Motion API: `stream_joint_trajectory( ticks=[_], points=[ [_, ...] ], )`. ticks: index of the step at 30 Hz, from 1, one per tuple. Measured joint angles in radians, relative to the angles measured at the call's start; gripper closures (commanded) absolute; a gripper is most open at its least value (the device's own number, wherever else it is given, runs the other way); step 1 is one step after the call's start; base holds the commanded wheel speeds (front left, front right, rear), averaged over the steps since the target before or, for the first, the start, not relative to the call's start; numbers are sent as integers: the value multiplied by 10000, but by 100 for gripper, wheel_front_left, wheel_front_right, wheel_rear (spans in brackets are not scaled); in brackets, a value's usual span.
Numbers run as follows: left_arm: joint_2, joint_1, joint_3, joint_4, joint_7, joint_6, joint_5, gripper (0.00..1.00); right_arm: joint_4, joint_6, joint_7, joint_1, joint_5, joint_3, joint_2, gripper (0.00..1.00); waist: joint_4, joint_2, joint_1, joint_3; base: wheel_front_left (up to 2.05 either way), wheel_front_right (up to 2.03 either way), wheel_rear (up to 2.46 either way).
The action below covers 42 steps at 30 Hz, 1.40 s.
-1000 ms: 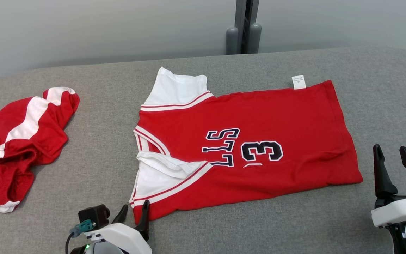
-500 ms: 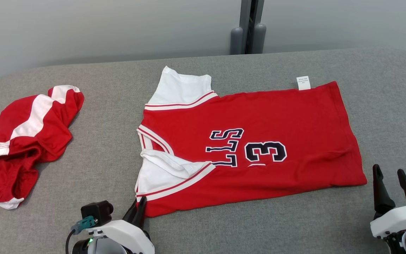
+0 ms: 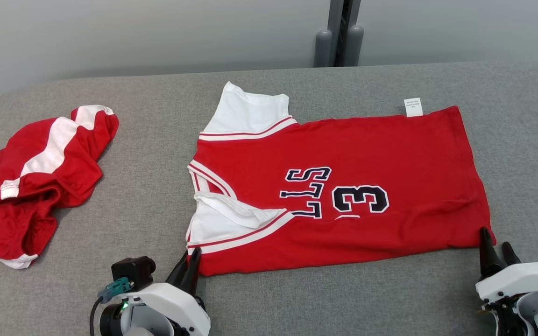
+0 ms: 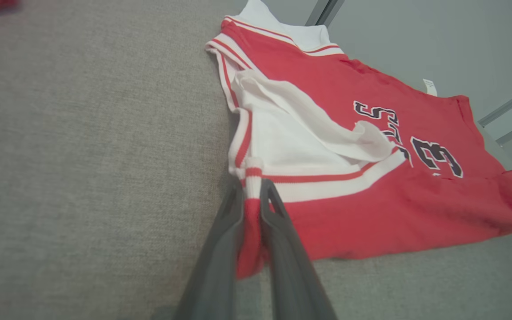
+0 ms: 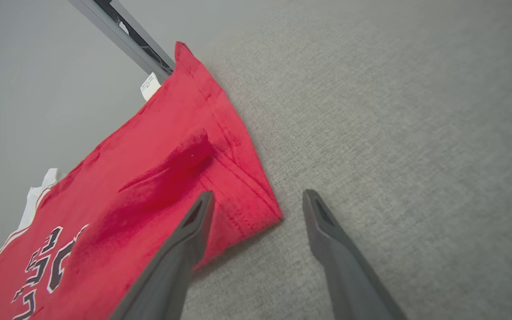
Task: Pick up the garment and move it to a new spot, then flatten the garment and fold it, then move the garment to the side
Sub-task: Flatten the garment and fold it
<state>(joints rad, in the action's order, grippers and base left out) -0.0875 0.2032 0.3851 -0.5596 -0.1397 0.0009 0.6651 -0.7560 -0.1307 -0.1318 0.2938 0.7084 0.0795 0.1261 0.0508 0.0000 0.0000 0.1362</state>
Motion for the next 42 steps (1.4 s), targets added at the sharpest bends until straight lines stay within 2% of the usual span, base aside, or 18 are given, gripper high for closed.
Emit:
stream_joint_trajectory(
  ticks=[10,11,12,13,14,15,16,18,33,38,42],
  points=[
    [-132,-39,104,326,90,107,-40,100,-240,0,65,297,1312,-614,-56,0,5,0,0,98,0,0,0],
    [-144,-51,109,351,123,125,-40,100,-238,0,69,316,1448,-681,-36,4,2,0,0,107,0,0,0],
    [-151,-54,119,370,132,136,-40,100,-215,0,71,337,1592,-748,-21,27,0,0,0,123,0,0,0],
    [-163,-55,123,387,134,138,-40,100,-173,0,69,359,1735,-809,-12,55,-3,0,0,139,0,0,0],
    [-171,-54,127,408,155,150,-40,100,-144,0,59,379,1891,-836,-10,60,-9,0,0,147,0,0,0],
    [-173,-54,134,420,157,151,-40,100,-123,0,29,395,2017,-871,10,71,-12,0,0,153,0,0,0],
    [-174,-54,140,431,159,178,-40,100,-79,0,-10,406,2161,-907,38,71,-19,0,0,163,0,0,0],
    [-176,-54,157,445,161,180,-38,100,-19,0,-65,412,2362,-1005,107,100,-30,0,1,165,0,0,0],
    [-276,-221,201,464,257,234,96,100,418,-2,-713,-412,3605,-1461,445,100,-299,0,1,-175,0,0,0],
    [-407,-461,314,593,723,123,263,100,614,0,-874,-746,3850,-1574,479,100,-418,0,0,-310,0,0,0],
    [-558,-812,464,917,1553,-163,671,100,648,0,-894,-981,3996,-1755,558,100,-481,0,0,-407,0,0,0]
  ],
)
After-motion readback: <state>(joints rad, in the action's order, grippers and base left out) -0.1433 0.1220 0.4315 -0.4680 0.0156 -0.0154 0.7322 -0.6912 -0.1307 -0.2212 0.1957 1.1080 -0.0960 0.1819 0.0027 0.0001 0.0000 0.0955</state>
